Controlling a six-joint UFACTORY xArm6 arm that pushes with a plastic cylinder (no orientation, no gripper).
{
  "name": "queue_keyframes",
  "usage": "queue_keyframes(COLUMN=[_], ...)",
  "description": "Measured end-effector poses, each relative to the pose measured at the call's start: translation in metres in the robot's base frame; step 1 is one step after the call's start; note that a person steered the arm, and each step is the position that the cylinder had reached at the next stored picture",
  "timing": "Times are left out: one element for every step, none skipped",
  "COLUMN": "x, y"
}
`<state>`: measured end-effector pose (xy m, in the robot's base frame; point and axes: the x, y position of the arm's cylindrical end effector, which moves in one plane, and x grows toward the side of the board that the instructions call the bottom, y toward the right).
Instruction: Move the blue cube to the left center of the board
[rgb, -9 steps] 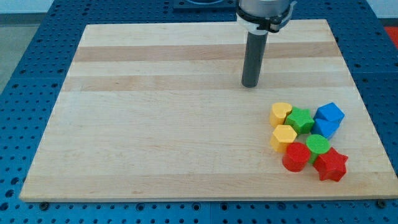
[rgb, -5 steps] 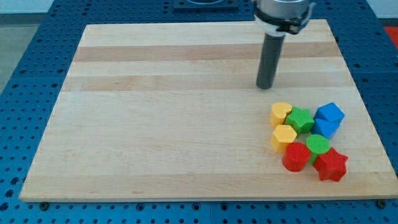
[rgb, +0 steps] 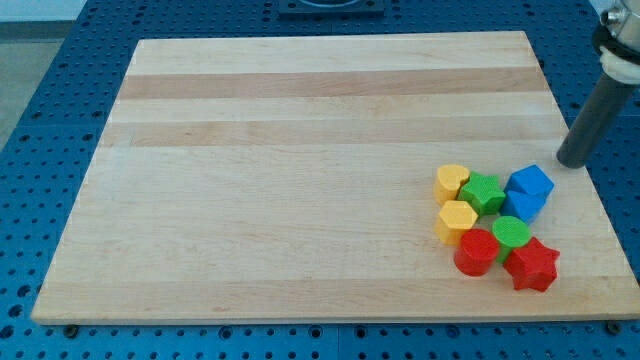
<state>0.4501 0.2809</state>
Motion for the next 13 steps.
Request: queue_keyframes(x=[0.025,0.049,0.058,0.058,0.058,0.058,0.054,0.039,0.024,0.005,-0.015,-0.020,-0.020], y=[0.000,0.000,-0.012,-0.038,-0.057,-0.064,-0.061,-0.059,-0.059,-0.060,-0.069,-0.091,-0.115])
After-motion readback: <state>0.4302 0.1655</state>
